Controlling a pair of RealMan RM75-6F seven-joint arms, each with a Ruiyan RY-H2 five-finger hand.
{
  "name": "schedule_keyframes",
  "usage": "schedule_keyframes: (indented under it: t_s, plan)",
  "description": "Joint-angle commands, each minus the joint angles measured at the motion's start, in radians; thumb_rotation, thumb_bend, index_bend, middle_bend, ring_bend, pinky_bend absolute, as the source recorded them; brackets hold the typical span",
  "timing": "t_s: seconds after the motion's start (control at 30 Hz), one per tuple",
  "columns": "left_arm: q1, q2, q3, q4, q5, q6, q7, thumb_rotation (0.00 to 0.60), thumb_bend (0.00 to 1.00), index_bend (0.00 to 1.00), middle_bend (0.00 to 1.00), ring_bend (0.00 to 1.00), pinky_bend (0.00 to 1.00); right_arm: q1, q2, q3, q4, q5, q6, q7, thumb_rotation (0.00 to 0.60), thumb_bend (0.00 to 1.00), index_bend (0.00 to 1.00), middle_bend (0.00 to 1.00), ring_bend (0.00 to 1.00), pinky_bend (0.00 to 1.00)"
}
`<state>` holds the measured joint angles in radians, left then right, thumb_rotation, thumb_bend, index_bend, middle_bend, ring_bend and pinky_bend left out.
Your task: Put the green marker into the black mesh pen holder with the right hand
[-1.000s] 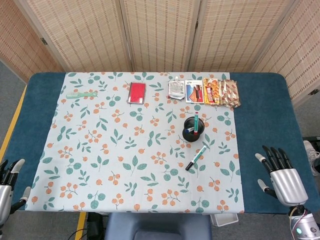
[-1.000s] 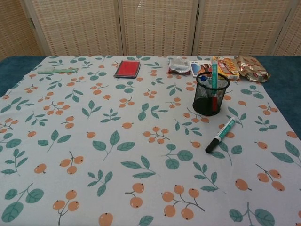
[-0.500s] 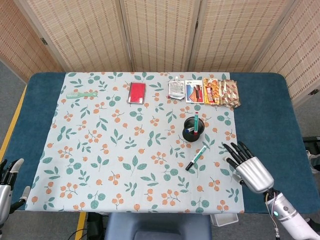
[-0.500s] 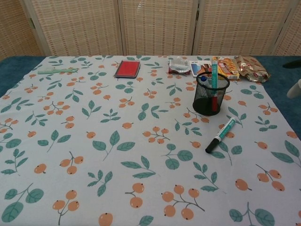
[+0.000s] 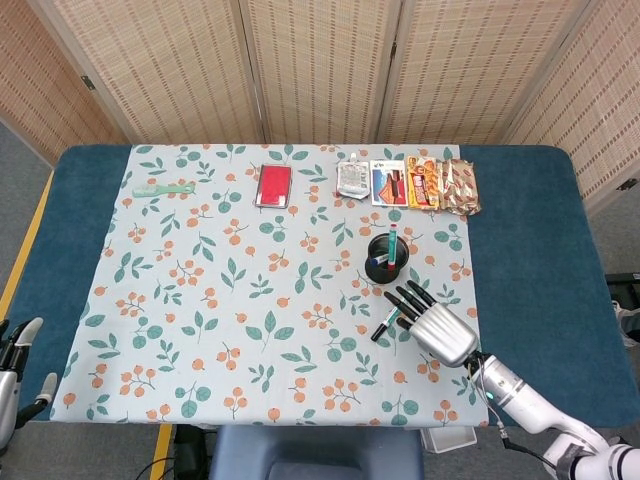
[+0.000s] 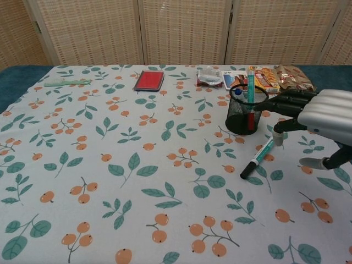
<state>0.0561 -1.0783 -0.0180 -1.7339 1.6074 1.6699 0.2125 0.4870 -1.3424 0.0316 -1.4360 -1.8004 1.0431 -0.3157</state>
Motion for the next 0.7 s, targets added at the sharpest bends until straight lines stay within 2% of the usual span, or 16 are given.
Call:
schedule_keyframes:
  t_s: [0.03,0.37,0.7]
  plan:
    - [0.001,0.004,0.000,0.001,0.001,0.002,-0.007,0.600,0.40,0.04,0.16,0.06,0.26,0.026,-0.039,0.010,0.019,0.039,-0.046,-0.025,0.600,0.31,0.38,0.00,0.00,0.00]
    - [0.006,0.016,-0.001,0.003,0.008,0.017,-0.040,0.600,0.40,0.03,0.16,0.06,0.26,0.099,-0.129,0.035,0.066,0.130,-0.141,-0.068,0.600,0.31,0.40,0.00,0.00,0.00]
    - [0.014,0.025,-0.001,0.010,0.017,0.036,-0.071,0.600,0.40,0.01,0.16,0.06,0.26,0.146,-0.193,0.038,0.104,0.194,-0.188,-0.121,0.600,0.31,0.42,0.00,0.00,0.00]
